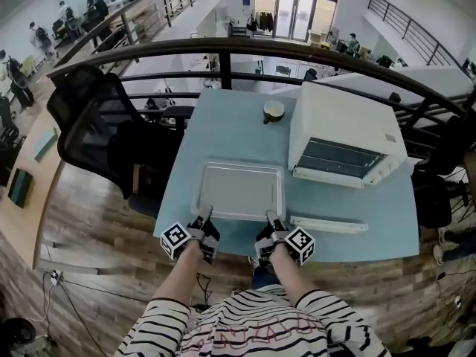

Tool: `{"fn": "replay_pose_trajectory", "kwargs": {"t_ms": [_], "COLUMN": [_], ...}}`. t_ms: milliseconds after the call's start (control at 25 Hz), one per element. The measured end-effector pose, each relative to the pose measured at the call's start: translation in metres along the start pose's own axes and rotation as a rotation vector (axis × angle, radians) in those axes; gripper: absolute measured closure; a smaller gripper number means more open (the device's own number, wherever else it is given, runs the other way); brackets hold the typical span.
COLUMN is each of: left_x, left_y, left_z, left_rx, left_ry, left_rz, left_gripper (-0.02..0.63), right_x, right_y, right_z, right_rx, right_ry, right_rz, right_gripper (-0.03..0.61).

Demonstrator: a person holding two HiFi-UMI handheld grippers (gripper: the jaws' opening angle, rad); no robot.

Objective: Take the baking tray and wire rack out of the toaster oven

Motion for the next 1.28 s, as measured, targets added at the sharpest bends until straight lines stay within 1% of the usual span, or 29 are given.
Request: {"fn": "replay_pose_trajectory", "kwargs": {"t_ms": [320,520,680,960,1120,1280], "left_x": [0.012,0.017,0.02,0.021,0.023,0.023], "left_y": [0.029,0.038,0.049,0.068,0.073,0.08], "left_z": [0.053,0.09,0.112,0.152,0.169,0.19], "left_rx": [-0.029,-0.024,-0.017,-0.011,0.004,0.024], "left_ry": [0.038,0.029,0.07,0.075,0.127,0.158], "left_rz": [-0.017,-0.036,-0.011,0.008,0.02,0.047], "left_gripper": [0.52,0.52,0.518,0.518,0.518,0.518], "right_x": [0.003,0.004,0.005,0.009,0.012,0.013], "right_y": [0.009,0.021,0.028,0.034,0.04,0.046], "right_z": [0.065,0.1,0.124,0.163,0.182,0.199], "right_rx": [0.04,0.037,0.01,0.004,-0.011,-0.009], "right_ry": [-0.043,-0.053,-0.067,-0.079,-0.074,-0.081], "right_rz": [-0.034,-0.035,-0.026,-0.049,-0.064,-0.084], "right_gripper": [0.482,0.48,0.48,0.476,0.477,0.477]}}
Point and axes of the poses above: the fingertips, and each gripper's own axes: z forward along the fingers, x to its left, y out of its top, the point moved 4 cm from there along -z, backward along the fingers, and after that the axes turned 5 degrees about -x, right-handed, at the moved point
